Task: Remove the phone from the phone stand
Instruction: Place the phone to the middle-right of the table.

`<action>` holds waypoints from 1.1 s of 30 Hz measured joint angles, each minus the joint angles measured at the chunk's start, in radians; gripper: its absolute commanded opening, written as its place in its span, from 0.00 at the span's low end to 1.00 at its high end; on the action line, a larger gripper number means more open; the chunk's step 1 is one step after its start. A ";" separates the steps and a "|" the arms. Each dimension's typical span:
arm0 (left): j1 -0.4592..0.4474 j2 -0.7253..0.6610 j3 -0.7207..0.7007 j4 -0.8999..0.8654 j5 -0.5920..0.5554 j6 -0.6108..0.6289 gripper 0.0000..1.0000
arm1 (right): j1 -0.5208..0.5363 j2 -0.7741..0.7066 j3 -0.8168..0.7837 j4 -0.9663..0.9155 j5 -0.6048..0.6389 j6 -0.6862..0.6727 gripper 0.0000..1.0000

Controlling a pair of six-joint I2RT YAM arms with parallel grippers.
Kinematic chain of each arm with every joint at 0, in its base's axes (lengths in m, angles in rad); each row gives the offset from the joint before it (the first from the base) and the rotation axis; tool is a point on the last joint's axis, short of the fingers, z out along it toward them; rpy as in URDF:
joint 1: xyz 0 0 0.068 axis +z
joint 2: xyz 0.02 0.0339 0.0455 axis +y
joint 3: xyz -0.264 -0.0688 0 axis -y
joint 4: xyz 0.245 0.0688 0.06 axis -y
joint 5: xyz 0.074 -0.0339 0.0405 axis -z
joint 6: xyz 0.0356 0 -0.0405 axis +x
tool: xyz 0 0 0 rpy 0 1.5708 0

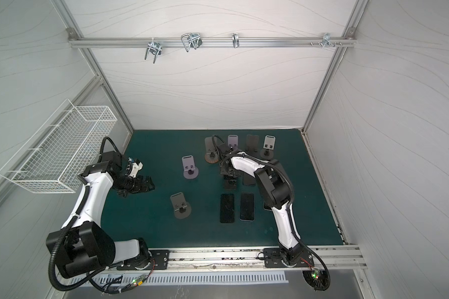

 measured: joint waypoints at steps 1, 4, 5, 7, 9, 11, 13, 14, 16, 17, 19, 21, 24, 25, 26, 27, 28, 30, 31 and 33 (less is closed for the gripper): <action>0.000 0.000 0.000 0.000 0.001 0.000 0.97 | -0.002 0.003 0.003 -0.002 -0.003 0.001 0.70; 0.000 0.000 0.000 0.000 0.003 0.000 0.97 | -0.004 0.014 0.013 -0.004 -0.008 0.002 0.70; 0.000 0.000 0.000 0.000 0.004 0.000 0.97 | -0.004 0.019 0.016 -0.004 -0.008 0.002 0.70; 0.000 0.000 0.000 0.000 0.004 0.000 0.97 | -0.005 0.026 0.019 -0.003 -0.010 0.003 0.71; 0.000 -0.002 0.000 0.000 0.004 0.000 0.97 | -0.006 0.031 0.024 -0.004 -0.013 0.003 0.72; 0.000 -0.006 0.000 0.000 0.004 0.000 0.97 | -0.006 0.032 0.027 -0.006 -0.014 0.004 0.73; 0.000 -0.010 0.000 0.000 0.004 0.000 0.97 | -0.006 0.032 0.027 -0.007 -0.014 0.004 0.74; 0.000 -0.011 0.000 0.000 0.004 0.000 0.97 | -0.006 0.033 0.027 -0.007 -0.014 0.004 0.75; 0.000 -0.012 0.000 0.000 0.004 0.000 0.97 | -0.006 0.033 0.028 -0.008 -0.013 0.004 0.77; 0.000 -0.012 0.000 0.000 0.004 0.000 0.97 | -0.006 0.033 0.028 -0.008 -0.013 0.004 0.77; 0.000 -0.012 0.000 0.000 0.004 0.000 0.97 | -0.006 0.033 0.028 -0.007 -0.013 0.004 0.79; 0.000 -0.013 0.000 0.000 0.004 0.000 0.97 | -0.006 0.033 0.029 -0.007 -0.013 0.002 0.81; 0.000 -0.013 0.000 0.000 0.005 0.000 0.97 | -0.007 0.033 0.032 -0.007 -0.014 -0.001 0.82; 0.000 -0.013 0.000 0.000 0.005 0.000 0.97 | -0.007 0.033 0.032 -0.007 -0.014 -0.003 0.82; 0.000 -0.013 0.000 0.000 0.006 0.000 0.97 | -0.008 0.032 0.034 -0.008 -0.014 -0.004 0.82; 0.000 -0.014 0.000 0.000 0.006 0.000 0.97 | -0.008 0.031 0.035 -0.008 -0.014 -0.006 0.83; 0.000 -0.015 0.000 0.000 0.007 0.000 0.97 | -0.008 0.029 0.037 -0.010 -0.015 -0.007 0.83; 0.000 -0.018 0.000 0.000 0.008 0.000 0.98 | -0.009 0.017 0.044 -0.018 -0.018 -0.012 0.84; 0.000 -0.019 0.000 0.000 0.008 0.000 0.98 | -0.009 0.004 0.046 -0.023 -0.019 -0.015 0.85; 0.000 -0.021 0.000 0.000 0.009 0.000 0.98 | -0.009 -0.036 0.047 -0.030 -0.023 -0.023 0.87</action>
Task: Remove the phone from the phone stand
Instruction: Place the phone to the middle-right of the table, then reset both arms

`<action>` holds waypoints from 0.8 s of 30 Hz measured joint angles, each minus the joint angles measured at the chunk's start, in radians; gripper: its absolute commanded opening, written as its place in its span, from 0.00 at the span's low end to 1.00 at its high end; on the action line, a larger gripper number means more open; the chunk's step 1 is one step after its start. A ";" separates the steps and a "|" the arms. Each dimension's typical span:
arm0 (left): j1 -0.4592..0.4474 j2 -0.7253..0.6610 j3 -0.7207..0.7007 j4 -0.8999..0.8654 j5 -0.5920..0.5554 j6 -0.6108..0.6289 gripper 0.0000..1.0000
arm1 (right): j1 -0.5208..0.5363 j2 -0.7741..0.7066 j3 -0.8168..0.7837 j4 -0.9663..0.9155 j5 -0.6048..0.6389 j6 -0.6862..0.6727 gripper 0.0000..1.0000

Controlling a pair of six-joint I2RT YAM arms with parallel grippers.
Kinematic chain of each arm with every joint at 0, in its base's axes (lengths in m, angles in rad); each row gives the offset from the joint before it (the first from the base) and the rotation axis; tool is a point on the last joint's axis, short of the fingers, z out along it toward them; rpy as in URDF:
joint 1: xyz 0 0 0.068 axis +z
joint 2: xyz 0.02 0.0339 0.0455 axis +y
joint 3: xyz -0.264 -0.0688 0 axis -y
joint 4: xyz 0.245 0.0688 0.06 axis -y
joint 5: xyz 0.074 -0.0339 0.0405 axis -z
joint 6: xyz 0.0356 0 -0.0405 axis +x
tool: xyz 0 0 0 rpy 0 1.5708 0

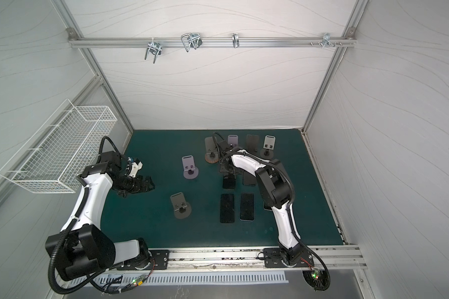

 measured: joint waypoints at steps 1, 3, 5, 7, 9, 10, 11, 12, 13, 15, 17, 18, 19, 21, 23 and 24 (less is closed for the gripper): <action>0.000 0.000 0.000 0.000 0.001 0.000 0.98 | 0.000 -0.029 0.002 -0.005 -0.002 -0.010 0.88; 0.000 0.000 0.001 0.002 0.002 -0.003 0.99 | 0.000 -0.100 0.005 -0.011 -0.005 -0.027 0.91; 0.000 0.007 0.014 0.000 0.008 -0.007 1.00 | 0.000 -0.189 0.008 -0.014 -0.005 -0.058 0.98; 0.000 0.023 0.037 0.003 0.018 -0.015 1.00 | 0.000 -0.278 0.005 -0.014 0.002 -0.091 0.99; 0.000 0.042 0.063 0.013 0.025 -0.029 1.00 | 0.001 -0.383 -0.014 -0.007 0.024 -0.133 0.99; 0.000 0.051 0.076 0.020 0.031 -0.042 1.00 | 0.001 -0.444 -0.035 0.001 0.033 -0.163 0.99; 0.000 0.057 0.086 0.029 0.040 -0.053 1.00 | 0.001 -0.503 -0.058 0.008 0.037 -0.194 0.99; 0.000 0.059 0.093 0.039 0.048 -0.064 1.00 | 0.001 -0.549 -0.076 0.011 0.042 -0.215 0.99; 0.000 0.059 0.097 0.050 0.059 -0.074 1.00 | 0.001 -0.608 -0.104 0.016 0.050 -0.243 0.99; -0.001 0.057 0.099 0.072 0.078 -0.095 1.00 | 0.002 -0.707 -0.159 0.031 0.068 -0.285 0.99; -0.005 0.055 0.099 0.111 0.100 -0.121 1.00 | 0.000 -0.818 -0.237 0.058 0.090 -0.329 0.99; -0.008 0.053 0.098 0.131 0.114 -0.132 1.00 | -0.005 -0.872 -0.281 0.080 0.090 -0.351 0.99; -0.011 0.049 0.093 0.158 0.122 -0.149 1.00 | -0.016 -0.932 -0.333 0.107 0.085 -0.370 0.99; -0.023 0.036 0.073 0.217 0.124 -0.184 1.00 | -0.059 -1.054 -0.441 0.164 0.065 -0.395 0.99; -0.047 0.011 0.026 0.301 0.101 -0.233 1.00 | -0.138 -1.181 -0.561 0.219 0.029 -0.408 0.99; -0.060 -0.003 -0.004 0.344 0.087 -0.256 1.00 | -0.177 -1.226 -0.606 0.242 0.014 -0.415 0.99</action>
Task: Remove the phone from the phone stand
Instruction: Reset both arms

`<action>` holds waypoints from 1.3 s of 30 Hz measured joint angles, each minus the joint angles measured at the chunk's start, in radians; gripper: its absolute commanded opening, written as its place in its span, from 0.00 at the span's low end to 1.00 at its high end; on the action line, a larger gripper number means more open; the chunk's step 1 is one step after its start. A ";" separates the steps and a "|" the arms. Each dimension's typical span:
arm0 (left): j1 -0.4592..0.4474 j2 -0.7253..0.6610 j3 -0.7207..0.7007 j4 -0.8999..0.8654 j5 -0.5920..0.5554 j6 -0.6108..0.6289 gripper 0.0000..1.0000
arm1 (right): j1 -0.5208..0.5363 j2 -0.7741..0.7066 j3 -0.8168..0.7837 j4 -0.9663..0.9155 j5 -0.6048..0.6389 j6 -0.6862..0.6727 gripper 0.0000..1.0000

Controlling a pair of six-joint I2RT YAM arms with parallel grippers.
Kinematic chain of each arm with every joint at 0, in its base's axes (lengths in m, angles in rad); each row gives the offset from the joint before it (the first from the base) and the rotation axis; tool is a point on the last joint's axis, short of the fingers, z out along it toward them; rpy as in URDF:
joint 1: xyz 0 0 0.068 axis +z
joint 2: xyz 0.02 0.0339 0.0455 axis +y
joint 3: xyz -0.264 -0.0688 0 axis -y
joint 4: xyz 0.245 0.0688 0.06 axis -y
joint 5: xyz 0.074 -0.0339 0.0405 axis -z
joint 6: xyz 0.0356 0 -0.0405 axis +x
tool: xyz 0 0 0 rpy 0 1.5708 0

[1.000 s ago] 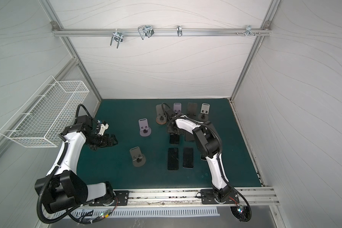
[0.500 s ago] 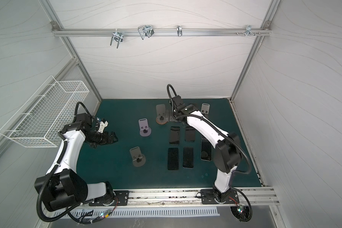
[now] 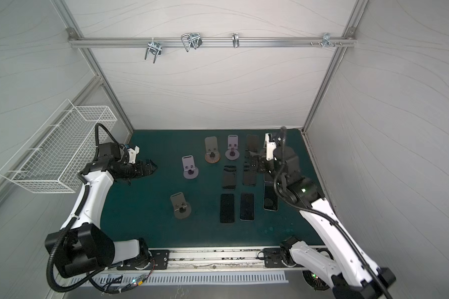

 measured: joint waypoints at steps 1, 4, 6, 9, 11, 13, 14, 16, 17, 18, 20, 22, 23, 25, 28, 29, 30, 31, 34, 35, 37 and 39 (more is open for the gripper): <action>-0.012 -0.017 -0.037 0.047 -0.016 -0.032 1.00 | -0.051 -0.053 -0.059 0.031 -0.025 -0.011 0.99; -0.037 -0.048 -0.130 0.151 -0.070 -0.109 1.00 | -0.169 -0.149 -0.190 0.083 -0.078 -0.034 0.99; -0.047 -0.046 -0.167 0.218 -0.103 -0.142 1.00 | -0.242 -0.167 -0.254 0.113 -0.118 -0.041 0.99; -0.058 -0.051 -0.249 0.365 -0.143 -0.152 1.00 | -0.340 -0.155 -0.347 0.171 -0.183 -0.041 0.99; -0.069 -0.055 -0.323 0.467 -0.162 -0.150 1.00 | -0.393 -0.134 -0.418 0.222 -0.219 -0.041 0.99; -0.080 -0.055 -0.390 0.555 -0.175 -0.143 1.00 | -0.428 -0.115 -0.489 0.277 -0.231 -0.041 0.99; -0.084 -0.055 -0.425 0.602 -0.177 -0.138 1.00 | -0.440 -0.105 -0.522 0.306 -0.233 -0.042 0.99; -0.088 -0.056 -0.492 0.695 -0.178 -0.127 1.00 | -0.453 -0.076 -0.580 0.373 -0.233 -0.048 0.99; -0.089 -0.056 -0.528 0.746 -0.177 -0.123 1.00 | -0.456 -0.053 -0.603 0.409 -0.232 -0.051 0.99; -0.091 -0.056 -0.554 0.787 -0.176 -0.119 1.00 | -0.458 -0.027 -0.621 0.446 -0.232 -0.056 0.99; -0.092 -0.056 -0.616 0.884 -0.176 -0.111 1.00 | -0.459 0.039 -0.646 0.523 -0.232 -0.063 0.99; -0.095 -0.056 -0.675 0.996 -0.176 -0.100 1.00 | -0.459 0.110 -0.660 0.598 -0.233 -0.066 0.99; -0.097 -0.055 -0.705 1.059 -0.178 -0.093 1.00 | -0.459 0.148 -0.664 0.637 -0.233 -0.067 0.99; -0.108 -0.045 -0.758 1.178 -0.184 -0.074 1.00 | -0.459 0.217 -0.668 0.715 -0.231 -0.072 0.99; -0.136 -0.007 -0.804 1.304 -0.209 -0.054 1.00 | -0.459 0.332 -0.668 0.840 -0.217 -0.090 0.99; -0.144 0.006 -0.806 1.332 -0.222 -0.050 1.00 | -0.459 0.374 -0.668 0.884 -0.213 -0.094 0.99; -0.149 0.017 -0.805 1.358 -0.232 -0.048 1.00 | -0.459 0.410 -0.668 0.918 -0.208 -0.098 0.99; -0.153 0.032 -0.804 1.392 -0.246 -0.047 1.00 | -0.459 0.447 -0.663 0.943 -0.204 -0.102 0.99; -0.160 0.097 -0.793 1.474 -0.285 -0.048 1.00 | -0.460 0.520 -0.618 0.944 -0.203 -0.110 0.99; -0.165 0.122 -0.786 1.490 -0.296 -0.048 1.00 | -0.459 0.534 -0.600 0.945 -0.203 -0.110 0.99; -0.180 0.186 -0.769 1.531 -0.325 -0.040 1.00 | -0.459 0.556 -0.578 0.988 -0.206 -0.106 0.99; -0.206 0.240 -0.764 1.578 -0.357 -0.026 1.00 | -0.452 0.578 -0.582 1.053 -0.201 -0.100 0.99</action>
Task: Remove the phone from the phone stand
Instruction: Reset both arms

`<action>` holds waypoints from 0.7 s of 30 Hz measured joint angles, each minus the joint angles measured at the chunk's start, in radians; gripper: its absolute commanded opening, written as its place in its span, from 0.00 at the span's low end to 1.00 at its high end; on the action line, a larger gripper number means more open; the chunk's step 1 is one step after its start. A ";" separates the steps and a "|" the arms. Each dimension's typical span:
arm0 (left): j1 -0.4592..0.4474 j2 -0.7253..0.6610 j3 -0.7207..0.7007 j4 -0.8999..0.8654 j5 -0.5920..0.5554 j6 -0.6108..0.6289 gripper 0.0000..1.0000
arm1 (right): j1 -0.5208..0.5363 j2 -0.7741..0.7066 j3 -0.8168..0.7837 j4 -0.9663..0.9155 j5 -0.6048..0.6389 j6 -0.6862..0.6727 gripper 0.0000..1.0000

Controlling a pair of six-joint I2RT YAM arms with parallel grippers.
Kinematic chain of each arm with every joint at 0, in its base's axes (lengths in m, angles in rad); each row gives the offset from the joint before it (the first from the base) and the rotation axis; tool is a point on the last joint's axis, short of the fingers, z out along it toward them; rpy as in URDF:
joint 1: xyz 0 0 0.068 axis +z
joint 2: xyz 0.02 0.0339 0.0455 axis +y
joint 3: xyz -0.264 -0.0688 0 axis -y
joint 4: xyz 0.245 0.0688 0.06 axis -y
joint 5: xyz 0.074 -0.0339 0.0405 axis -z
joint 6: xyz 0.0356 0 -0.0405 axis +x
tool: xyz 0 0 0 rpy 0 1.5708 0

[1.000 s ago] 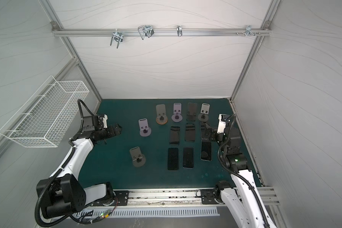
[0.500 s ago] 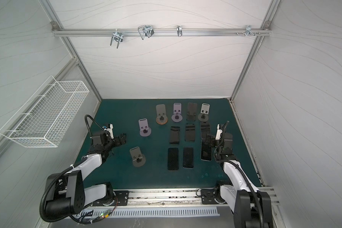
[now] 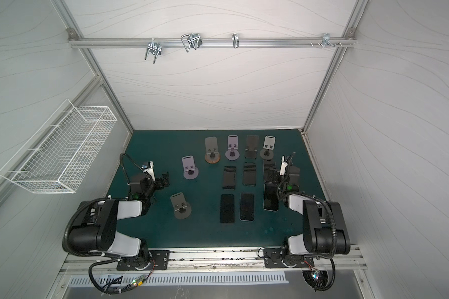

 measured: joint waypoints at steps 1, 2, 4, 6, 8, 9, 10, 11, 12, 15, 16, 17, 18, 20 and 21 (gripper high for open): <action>-0.015 0.019 0.000 0.014 -0.010 0.008 1.00 | 0.005 0.021 -0.003 0.033 0.003 0.001 0.99; -0.024 0.027 0.000 0.014 -0.020 0.013 1.00 | 0.011 0.044 -0.007 0.061 0.012 0.000 0.99; -0.038 0.029 0.000 0.018 -0.037 0.021 1.00 | 0.038 0.101 -0.013 0.106 0.035 -0.007 0.99; -0.041 0.031 0.004 0.031 -0.053 0.025 1.00 | 0.066 0.130 -0.014 0.103 0.061 -0.014 0.99; -0.041 0.032 0.010 0.035 -0.069 0.026 1.00 | 0.085 0.136 -0.013 0.113 0.079 -0.019 0.99; -0.041 0.032 0.011 0.039 -0.078 0.025 1.00 | 0.090 0.136 -0.011 0.113 0.084 -0.019 0.99; -0.041 0.032 0.012 0.043 -0.088 0.025 1.00 | 0.091 0.136 -0.011 0.119 0.090 -0.020 0.99; -0.041 0.032 0.012 0.044 -0.095 0.025 1.00 | 0.091 0.136 -0.010 0.121 0.097 -0.020 0.99; -0.041 0.032 0.012 0.044 -0.101 0.025 1.00 | 0.091 0.136 -0.010 0.122 0.102 -0.020 0.99; -0.041 0.032 0.012 0.044 -0.114 0.025 1.00 | 0.090 0.136 -0.010 0.123 0.113 -0.020 0.99; -0.042 0.032 0.013 0.044 -0.116 0.025 1.00 | 0.090 0.136 -0.010 0.124 0.115 -0.020 0.99; -0.042 0.032 0.012 0.044 -0.119 0.024 1.00 | 0.090 0.136 -0.010 0.124 0.116 -0.020 0.99; -0.042 0.032 0.013 0.044 -0.120 0.024 1.00 | 0.090 0.136 -0.010 0.125 0.116 -0.020 0.99; -0.042 0.032 0.013 0.044 -0.122 0.024 1.00 | 0.090 0.136 -0.010 0.127 0.117 -0.020 0.99; -0.042 0.033 0.014 0.042 -0.123 0.024 1.00 | 0.090 0.136 -0.010 0.127 0.117 -0.020 0.99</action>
